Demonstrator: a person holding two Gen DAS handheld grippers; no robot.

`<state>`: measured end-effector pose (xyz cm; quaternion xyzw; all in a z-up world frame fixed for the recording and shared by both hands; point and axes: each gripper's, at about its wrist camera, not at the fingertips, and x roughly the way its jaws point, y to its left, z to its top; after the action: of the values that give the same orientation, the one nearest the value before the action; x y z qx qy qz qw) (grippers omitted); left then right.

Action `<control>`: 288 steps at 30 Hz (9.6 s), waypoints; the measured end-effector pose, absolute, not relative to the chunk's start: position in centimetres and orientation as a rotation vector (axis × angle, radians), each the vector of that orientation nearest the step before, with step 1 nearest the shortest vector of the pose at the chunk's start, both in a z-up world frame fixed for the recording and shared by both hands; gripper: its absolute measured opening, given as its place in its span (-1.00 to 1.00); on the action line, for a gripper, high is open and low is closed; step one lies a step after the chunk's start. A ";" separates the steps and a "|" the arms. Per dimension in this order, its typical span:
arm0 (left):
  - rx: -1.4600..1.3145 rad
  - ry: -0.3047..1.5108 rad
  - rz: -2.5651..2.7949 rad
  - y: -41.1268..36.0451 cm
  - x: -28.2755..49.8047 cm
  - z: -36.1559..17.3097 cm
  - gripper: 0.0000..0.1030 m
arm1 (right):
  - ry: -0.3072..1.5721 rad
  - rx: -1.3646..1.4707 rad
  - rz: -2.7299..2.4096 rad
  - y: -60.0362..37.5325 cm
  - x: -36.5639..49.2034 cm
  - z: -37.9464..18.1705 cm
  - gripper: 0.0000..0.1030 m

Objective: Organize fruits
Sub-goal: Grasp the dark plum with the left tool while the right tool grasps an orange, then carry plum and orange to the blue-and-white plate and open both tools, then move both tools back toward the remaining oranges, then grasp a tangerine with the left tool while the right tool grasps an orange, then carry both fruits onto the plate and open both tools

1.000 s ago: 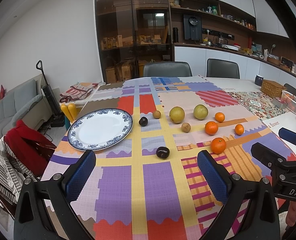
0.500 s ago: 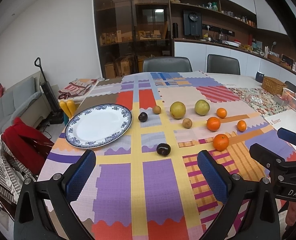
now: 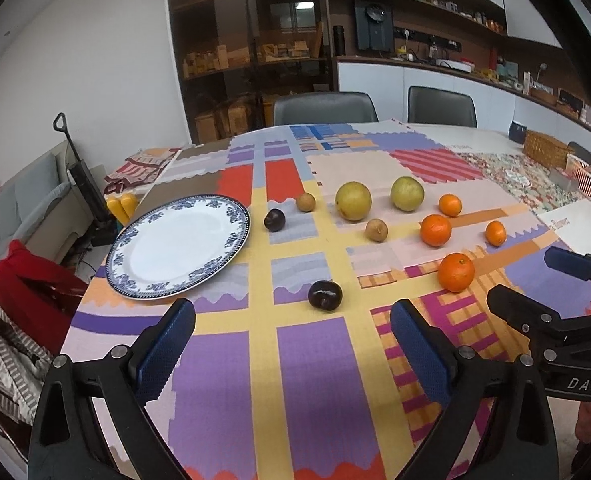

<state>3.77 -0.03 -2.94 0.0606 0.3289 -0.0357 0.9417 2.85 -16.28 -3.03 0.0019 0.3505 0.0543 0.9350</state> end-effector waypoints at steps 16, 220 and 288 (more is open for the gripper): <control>0.151 0.790 -0.130 -0.8 9.2 -6.7 0.61 | 0.824 0.009 0.149 -15.8 8.2 -6.8 0.51; 0.246 0.697 -0.464 -13.3 15.0 -4.6 0.64 | 0.757 0.139 -0.071 -28.4 10.9 -5.0 0.42; 0.084 0.740 -0.380 -7.5 13.3 0.5 -0.22 | 0.698 0.088 0.161 -21.8 10.5 -0.4 -0.37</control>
<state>13.27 -7.49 0.49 0.0408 0.3593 -0.1846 0.9139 10.50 -21.80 -0.38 0.0432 0.3413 0.0790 0.9356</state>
